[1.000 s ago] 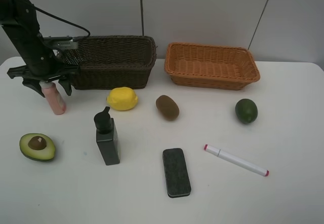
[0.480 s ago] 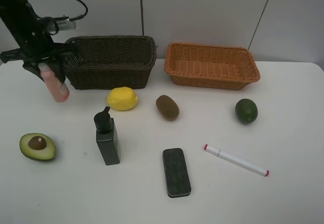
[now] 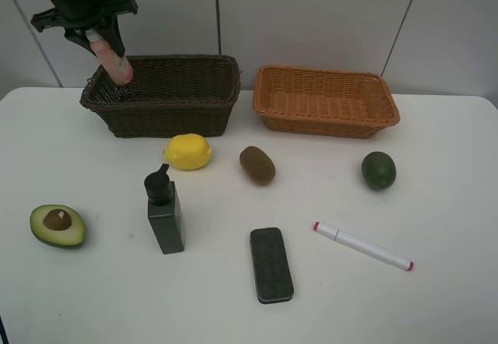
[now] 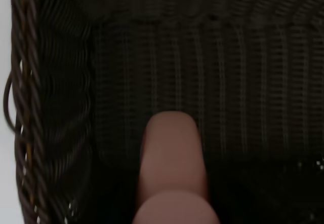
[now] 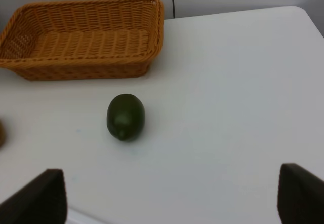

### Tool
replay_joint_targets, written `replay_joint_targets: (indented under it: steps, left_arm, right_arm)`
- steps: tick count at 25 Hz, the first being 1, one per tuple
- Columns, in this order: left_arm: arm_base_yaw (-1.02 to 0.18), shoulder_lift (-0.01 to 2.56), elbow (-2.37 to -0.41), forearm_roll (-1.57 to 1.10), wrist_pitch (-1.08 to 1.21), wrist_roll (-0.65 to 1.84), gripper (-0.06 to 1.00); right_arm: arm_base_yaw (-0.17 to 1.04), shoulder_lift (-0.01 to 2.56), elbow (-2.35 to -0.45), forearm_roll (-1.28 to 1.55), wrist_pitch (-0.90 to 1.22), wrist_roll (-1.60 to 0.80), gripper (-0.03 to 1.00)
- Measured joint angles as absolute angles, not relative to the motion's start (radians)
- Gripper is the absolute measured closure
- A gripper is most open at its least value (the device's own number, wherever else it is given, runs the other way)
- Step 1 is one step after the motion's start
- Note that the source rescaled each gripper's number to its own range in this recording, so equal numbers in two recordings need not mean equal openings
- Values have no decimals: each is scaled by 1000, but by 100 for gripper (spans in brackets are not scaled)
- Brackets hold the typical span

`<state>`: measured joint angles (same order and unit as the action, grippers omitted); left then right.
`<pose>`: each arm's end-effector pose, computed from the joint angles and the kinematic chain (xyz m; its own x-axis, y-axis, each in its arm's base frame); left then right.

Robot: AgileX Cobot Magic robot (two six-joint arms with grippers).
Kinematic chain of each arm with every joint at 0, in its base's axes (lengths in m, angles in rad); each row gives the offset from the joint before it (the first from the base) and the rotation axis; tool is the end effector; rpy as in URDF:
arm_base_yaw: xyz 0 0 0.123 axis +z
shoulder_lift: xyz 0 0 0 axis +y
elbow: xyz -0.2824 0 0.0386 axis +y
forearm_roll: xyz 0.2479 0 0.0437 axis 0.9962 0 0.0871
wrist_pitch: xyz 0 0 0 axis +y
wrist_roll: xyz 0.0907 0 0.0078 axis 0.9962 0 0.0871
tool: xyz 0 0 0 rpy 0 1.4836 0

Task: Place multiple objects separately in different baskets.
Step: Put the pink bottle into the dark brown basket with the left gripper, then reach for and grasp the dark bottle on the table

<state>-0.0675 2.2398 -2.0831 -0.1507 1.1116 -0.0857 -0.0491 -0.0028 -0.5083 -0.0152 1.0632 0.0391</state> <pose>0.4897 -0.0454 0.2417 -0.9285 -0.0885 -0.3607 -0.0233 0.9832 -0.1813 -0.0064 -0.0009 0.2793 -0.4456 0.0536 -0.8936 0.0751 0.9969 0.0224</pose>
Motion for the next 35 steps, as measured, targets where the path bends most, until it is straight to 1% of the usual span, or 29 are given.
replay_joint_targets:
  steps: [4,5,6,8,9,10,11,14,18,20,22,24,29,33,35]
  left_arm:
    - [-68,2354,-2187,-117,1114,-85,93]
    - [-68,2372,-2196,-110,1114,-85,89]
    - [-68,2385,-2199,-107,1114,-85,78]
    - [-68,2397,-2204,-104,1115,-85,43]
    - [-68,2400,-2206,-103,1116,-86,31]
    - [-68,2403,-2207,-103,1120,-88,22]
    - [-68,2403,-2207,-103,1121,-91,16]
    - [-68,2405,-2240,-103,1164,-113,11]
    - [-68,2400,-2329,-107,1199,-124,11]
    - [-67,2382,-2335,-126,1199,-126,11]
    - [-67,2346,-2295,-156,1199,-126,11]
    - [-69,2270,-2194,-173,1199,-122,11]
    - [-102,1972,-1793,-178,1198,-142,11]
    - [-171,1731,-1534,-180,1198,-182,11]
    - [-222,1635,-1438,-181,1198,-223,11]
  right_arm:
    - [-49,-3,-508,-15,1063,39,-1]
    - [-49,-3,-508,-15,1063,39,-1]
    - [-49,-3,-508,-15,1063,39,-1]
    - [-49,-3,-508,-15,1063,39,-1]
    - [-49,-3,-508,-15,1063,39,-1]
    - [-49,-3,-508,-15,1063,39,-1]
    - [-49,-3,-508,-15,1063,39,-1]
    - [-49,-3,-508,-15,1063,39,-1]
    - [-49,-3,-508,-15,1063,39,-1]
    - [-49,-3,-508,-15,1063,39,-1]
    - [-49,-3,-508,-15,1063,39,-1]
    - [-49,-3,-508,-15,1063,39,-1]
    - [-49,-3,-508,-15,1063,39,-1]
    - [-49,-3,-508,-15,1063,39,-1]
    - [-49,-3,-508,-15,1063,39,-1]
